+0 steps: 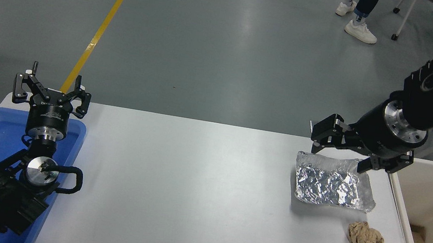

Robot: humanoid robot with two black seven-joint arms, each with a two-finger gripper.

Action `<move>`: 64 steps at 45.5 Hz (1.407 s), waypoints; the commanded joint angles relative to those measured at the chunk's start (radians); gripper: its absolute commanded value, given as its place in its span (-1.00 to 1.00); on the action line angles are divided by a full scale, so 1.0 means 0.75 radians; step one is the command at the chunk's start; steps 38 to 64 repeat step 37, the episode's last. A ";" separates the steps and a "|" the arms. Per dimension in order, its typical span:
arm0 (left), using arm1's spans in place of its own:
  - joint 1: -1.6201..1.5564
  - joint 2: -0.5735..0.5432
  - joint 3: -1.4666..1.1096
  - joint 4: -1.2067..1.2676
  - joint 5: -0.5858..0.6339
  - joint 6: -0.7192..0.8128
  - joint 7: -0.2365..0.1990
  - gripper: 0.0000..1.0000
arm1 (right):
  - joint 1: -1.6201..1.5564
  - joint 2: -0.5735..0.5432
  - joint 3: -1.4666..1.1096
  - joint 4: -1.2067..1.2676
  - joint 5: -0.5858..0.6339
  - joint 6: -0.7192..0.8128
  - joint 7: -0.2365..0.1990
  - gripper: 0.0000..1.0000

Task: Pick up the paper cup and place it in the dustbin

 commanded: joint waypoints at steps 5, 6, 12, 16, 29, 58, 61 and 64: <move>0.000 0.000 0.000 0.001 0.000 0.000 0.000 0.98 | 0.036 0.003 0.034 0.009 0.004 0.108 -0.001 1.00; 0.000 0.000 0.000 0.001 0.000 0.000 0.000 0.98 | 0.036 0.001 0.044 0.005 0.008 0.106 -0.001 1.00; 0.000 0.000 0.000 0.001 -0.002 0.000 0.000 0.98 | 0.020 0.006 0.105 -0.003 0.063 0.104 -0.001 1.00; 0.000 0.000 0.000 0.001 -0.002 0.000 -0.002 0.98 | 0.022 -0.001 0.111 -0.003 0.080 0.110 -0.001 1.00; 0.000 0.000 0.000 0.001 -0.002 0.000 -0.002 0.98 | 0.022 0.001 0.103 -0.005 0.100 0.108 -0.001 1.00; 0.000 0.002 0.000 0.001 -0.002 0.000 0.000 0.98 | 0.018 0.001 0.111 -0.005 0.117 0.110 -0.001 1.00; 0.000 0.002 0.000 0.001 -0.002 0.000 0.000 0.98 | 0.018 0.001 0.111 -0.005 0.117 0.110 -0.001 1.00; 0.000 0.002 0.000 0.001 -0.002 0.000 0.000 0.98 | 0.018 0.001 0.111 -0.005 0.117 0.110 -0.001 1.00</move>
